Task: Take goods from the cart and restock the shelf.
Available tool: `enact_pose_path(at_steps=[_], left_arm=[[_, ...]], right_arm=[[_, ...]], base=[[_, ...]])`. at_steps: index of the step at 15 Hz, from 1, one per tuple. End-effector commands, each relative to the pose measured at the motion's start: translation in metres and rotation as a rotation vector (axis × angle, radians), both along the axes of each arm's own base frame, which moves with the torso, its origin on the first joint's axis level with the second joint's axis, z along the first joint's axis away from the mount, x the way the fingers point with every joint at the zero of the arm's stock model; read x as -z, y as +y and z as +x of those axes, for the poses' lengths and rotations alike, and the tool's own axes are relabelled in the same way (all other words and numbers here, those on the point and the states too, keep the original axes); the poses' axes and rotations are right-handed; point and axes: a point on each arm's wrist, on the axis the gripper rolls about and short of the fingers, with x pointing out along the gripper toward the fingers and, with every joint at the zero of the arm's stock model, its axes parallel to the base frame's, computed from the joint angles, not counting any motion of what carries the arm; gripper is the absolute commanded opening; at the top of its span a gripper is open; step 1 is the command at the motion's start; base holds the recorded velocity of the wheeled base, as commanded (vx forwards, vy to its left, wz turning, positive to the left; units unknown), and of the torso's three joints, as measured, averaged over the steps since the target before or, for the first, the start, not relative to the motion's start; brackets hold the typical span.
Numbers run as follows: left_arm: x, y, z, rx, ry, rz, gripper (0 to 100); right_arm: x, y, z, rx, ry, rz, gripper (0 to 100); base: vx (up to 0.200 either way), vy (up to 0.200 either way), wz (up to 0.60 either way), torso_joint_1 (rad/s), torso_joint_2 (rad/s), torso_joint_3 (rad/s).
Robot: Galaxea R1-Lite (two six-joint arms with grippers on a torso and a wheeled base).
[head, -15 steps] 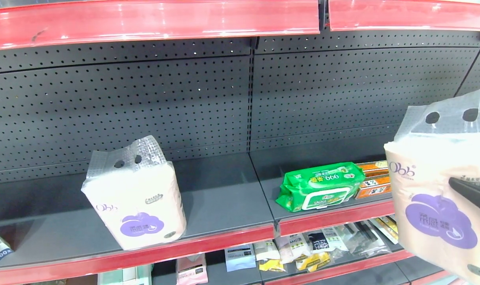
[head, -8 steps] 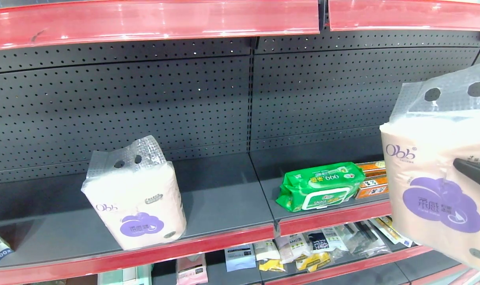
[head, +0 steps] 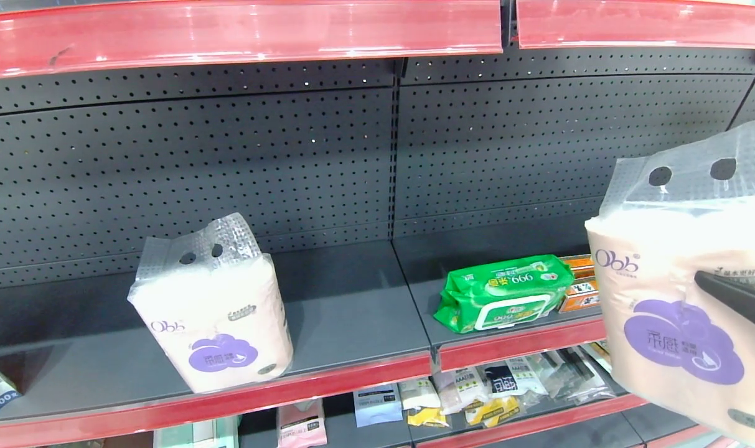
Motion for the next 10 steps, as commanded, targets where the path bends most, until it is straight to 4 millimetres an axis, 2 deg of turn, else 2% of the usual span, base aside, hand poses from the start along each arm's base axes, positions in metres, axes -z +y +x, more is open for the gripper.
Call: enact_pose_path(at_steps=[1,5,10], left_arm=[[-0.0002,0.0001,0.0004,0.000,0.005,-0.001,100],[-0.0002,0.0001,0.0007,0.000,0.008,-0.002,100],[-0.0004,0.0002,0.0014,0.000,0.016,-0.003,100]], right_arm=[[0.0017,0.0001,0.0029,0.001,0.014,-0.001,0],[0.0028,0.0001,0.0032,0.001,0.019,-0.001,0],[0.0043,0.0003,0.0063,0.001,0.032,-0.002,0]], base=[[0.000,0.000,0.00,0.000,0.00,0.000],[0.000,0.000,0.00,0.000,0.00,0.000],[0.000,0.000,0.60,0.003,0.00,0.001]])
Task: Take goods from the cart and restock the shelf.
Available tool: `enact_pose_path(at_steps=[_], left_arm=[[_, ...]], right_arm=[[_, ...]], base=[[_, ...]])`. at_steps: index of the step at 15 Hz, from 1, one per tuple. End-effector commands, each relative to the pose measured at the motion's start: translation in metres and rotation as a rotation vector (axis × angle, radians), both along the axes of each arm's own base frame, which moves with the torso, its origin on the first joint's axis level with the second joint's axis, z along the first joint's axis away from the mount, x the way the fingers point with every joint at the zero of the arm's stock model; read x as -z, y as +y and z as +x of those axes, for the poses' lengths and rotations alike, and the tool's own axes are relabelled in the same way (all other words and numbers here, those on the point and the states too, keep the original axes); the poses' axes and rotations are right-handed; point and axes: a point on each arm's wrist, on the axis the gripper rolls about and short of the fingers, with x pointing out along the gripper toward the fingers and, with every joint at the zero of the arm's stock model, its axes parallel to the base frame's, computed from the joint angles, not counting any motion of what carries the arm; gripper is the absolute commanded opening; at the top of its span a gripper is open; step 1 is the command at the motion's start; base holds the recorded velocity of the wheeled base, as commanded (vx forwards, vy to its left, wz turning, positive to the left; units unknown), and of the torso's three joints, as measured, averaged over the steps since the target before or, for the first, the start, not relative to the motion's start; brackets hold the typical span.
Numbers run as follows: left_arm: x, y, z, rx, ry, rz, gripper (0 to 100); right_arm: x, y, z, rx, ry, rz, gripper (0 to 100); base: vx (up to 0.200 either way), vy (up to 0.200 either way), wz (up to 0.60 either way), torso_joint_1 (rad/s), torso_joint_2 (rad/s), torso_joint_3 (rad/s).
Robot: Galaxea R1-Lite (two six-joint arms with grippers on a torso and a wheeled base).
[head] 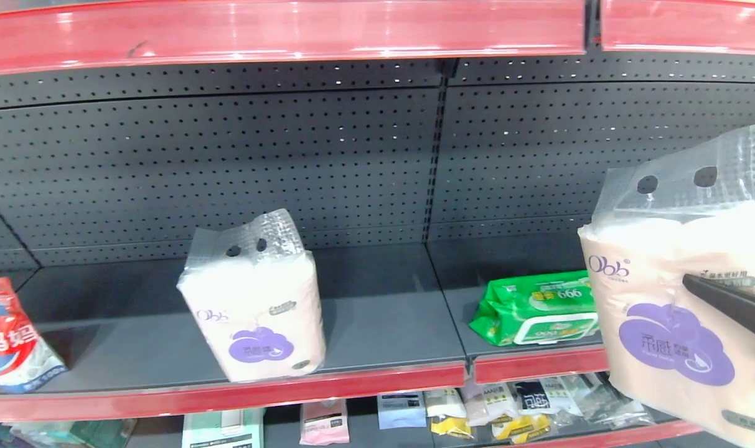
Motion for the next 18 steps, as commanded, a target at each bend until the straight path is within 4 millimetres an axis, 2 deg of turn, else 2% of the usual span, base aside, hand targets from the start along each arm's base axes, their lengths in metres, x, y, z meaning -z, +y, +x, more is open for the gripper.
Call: enact_pose_path(at_steps=[1,7,11,13,15,18], left_arm=[[0.000,0.000,0.001,0.000,0.009,-0.002,100],[0.000,0.000,0.001,0.000,0.013,-0.003,100],[0.000,0.000,0.000,-0.001,-0.003,-0.001,100],[0.001,0.000,-0.001,0.001,-0.015,-0.001,100],[0.001,0.000,-0.001,0.002,-0.014,-0.004,100],[0.002,0.000,-0.001,-0.018,-0.014,-0.002,100]], right_arm=[[0.001,0.000,0.002,-0.001,0.006,-0.001,0],[0.000,0.000,0.003,-0.001,0.008,0.004,0],[0.001,0.005,0.008,-0.040,0.025,0.002,0],[0.012,0.007,0.011,-0.048,0.076,0.002,0],[0.012,0.009,0.014,-0.057,0.097,0.026,0],[0.015,0.019,0.038,-0.101,0.102,0.057,0]], base=[[0.000,0.000,0.60,0.007,0.01,0.002],[0.000,0.000,0.60,0.003,0.00,0.001],[0.000,0.000,0.00,0.000,0.00,0.000],[0.000,0.000,0.00,0.000,0.00,0.000],[0.000,0.000,0.00,0.000,0.00,0.000],[0.000,0.000,0.00,0.000,0.00,0.000]])
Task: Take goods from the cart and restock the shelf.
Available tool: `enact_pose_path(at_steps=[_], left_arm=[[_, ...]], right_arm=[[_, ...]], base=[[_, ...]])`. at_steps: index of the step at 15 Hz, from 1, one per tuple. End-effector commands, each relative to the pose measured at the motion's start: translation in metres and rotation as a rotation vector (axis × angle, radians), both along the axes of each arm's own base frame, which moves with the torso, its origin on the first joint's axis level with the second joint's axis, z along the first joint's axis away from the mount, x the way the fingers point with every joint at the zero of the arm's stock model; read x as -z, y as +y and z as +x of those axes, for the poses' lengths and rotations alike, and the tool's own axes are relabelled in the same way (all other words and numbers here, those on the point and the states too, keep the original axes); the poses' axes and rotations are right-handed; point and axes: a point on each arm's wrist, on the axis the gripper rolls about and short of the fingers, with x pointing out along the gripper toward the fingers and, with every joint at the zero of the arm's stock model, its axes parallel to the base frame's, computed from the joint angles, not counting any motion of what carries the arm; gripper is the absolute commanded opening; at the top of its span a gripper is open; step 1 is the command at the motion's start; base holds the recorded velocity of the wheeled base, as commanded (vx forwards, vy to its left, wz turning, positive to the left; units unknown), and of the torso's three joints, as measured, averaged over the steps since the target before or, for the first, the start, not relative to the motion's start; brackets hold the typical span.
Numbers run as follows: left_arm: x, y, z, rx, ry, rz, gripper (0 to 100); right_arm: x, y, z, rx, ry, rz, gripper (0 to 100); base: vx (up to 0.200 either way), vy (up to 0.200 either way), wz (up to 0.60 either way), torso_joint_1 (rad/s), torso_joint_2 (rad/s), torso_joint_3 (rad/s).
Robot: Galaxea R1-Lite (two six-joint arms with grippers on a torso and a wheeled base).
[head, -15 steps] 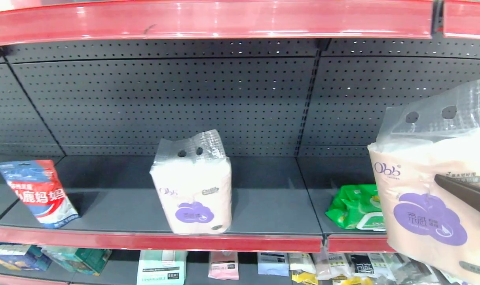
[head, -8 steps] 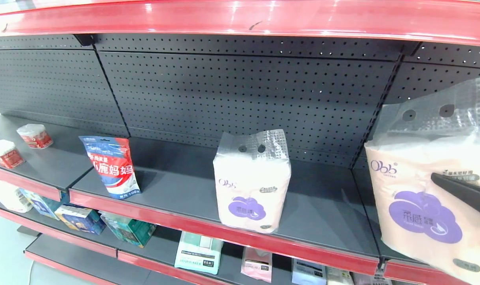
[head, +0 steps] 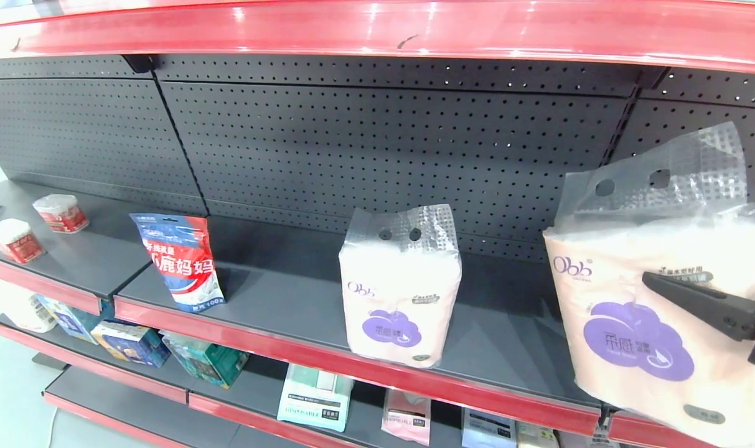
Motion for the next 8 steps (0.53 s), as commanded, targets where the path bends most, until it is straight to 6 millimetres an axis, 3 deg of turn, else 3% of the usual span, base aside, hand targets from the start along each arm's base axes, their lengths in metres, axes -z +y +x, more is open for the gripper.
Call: enact_pose_path(at_steps=[1,4,8], left_arm=[[0.001,0.001,0.001,-0.045,0.000,0.008,100],[0.005,0.007,0.005,-0.297,-0.049,-0.038,100],[0.012,0.009,0.007,-0.360,-0.064,-0.068,100]], right_arm=[[0.013,0.008,0.019,-0.031,0.062,-0.005,0],[0.018,0.011,0.035,-0.034,0.065,-0.006,0],[0.020,0.013,0.041,-0.037,0.079,-0.008,0]], base=[[0.000,0.000,0.00,0.000,0.00,0.000],[0.000,0.000,0.00,0.000,0.00,0.000],[0.000,0.000,0.00,0.000,0.00,0.000]])
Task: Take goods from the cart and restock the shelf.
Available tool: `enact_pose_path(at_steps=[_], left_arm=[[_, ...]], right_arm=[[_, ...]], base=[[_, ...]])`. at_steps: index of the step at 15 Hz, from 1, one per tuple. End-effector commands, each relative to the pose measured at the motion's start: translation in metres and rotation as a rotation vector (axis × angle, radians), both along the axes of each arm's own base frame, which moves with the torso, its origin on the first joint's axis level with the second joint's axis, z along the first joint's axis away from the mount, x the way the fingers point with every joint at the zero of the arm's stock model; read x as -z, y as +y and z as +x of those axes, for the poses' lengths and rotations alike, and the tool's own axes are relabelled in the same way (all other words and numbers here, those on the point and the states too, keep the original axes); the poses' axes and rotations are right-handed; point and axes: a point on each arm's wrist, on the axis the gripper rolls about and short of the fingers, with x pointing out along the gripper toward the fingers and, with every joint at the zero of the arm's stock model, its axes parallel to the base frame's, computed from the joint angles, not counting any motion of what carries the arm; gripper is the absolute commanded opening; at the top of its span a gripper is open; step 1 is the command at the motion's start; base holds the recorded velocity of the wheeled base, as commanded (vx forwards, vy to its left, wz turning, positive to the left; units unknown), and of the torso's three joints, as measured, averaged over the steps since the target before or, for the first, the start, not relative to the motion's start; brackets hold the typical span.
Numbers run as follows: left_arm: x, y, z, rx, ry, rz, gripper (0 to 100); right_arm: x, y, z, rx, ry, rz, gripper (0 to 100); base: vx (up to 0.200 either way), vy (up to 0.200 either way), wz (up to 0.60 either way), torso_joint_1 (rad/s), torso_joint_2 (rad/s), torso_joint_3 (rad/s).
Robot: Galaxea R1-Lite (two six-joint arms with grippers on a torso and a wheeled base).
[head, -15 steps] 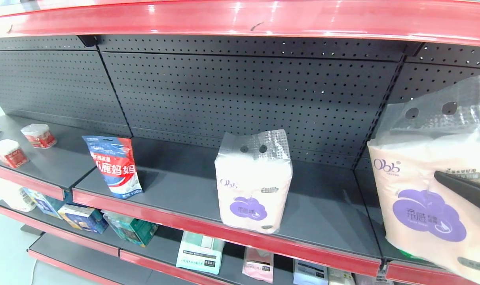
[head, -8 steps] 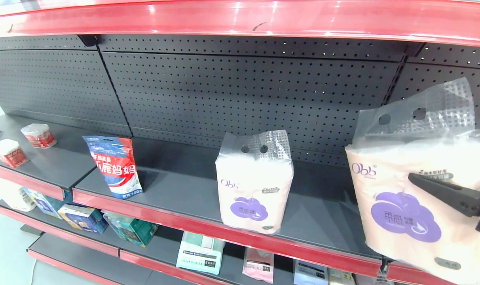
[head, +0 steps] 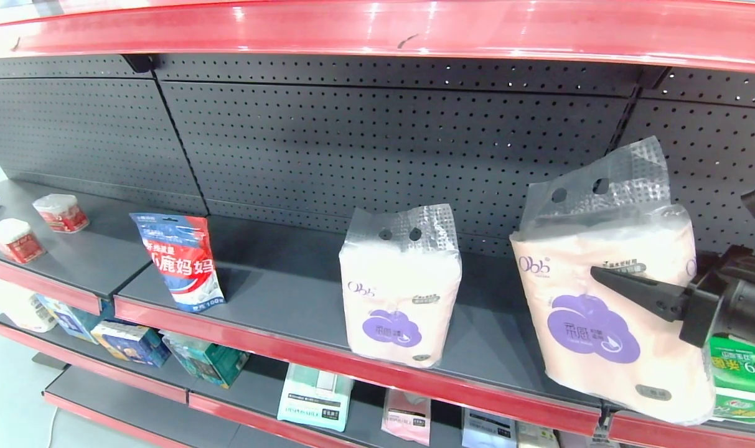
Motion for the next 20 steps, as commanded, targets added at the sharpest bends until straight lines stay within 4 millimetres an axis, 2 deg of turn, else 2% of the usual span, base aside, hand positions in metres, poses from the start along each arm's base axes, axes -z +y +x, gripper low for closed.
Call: enact_pose_path(at_steps=[1,11,13,17,20], left_arm=[[0.002,0.000,0.001,0.017,0.007,-0.013,100],[0.002,-0.001,0.001,0.026,0.007,-0.015,100],[0.002,-0.001,0.001,0.026,0.007,-0.015,100],[0.002,-0.001,0.001,0.026,0.007,-0.015,100],[0.002,-0.001,0.001,0.026,0.007,-0.015,100]], right_arm=[[0.006,0.002,0.007,-0.002,0.032,-0.007,0],[0.021,0.007,0.046,0.009,0.066,-0.015,0],[0.020,0.009,0.057,0.010,0.057,-0.012,0],[0.029,0.015,0.091,0.005,0.030,-0.006,0],[0.031,0.021,0.109,-0.069,0.003,0.018,0]], base=[[0.000,0.000,0.00,0.000,0.00,0.000],[0.000,0.000,0.00,0.000,0.00,0.000],[0.000,0.000,0.00,0.000,0.00,0.000],[0.000,0.000,0.00,0.000,0.00,0.000],[0.000,0.000,0.00,0.000,0.00,0.000]])
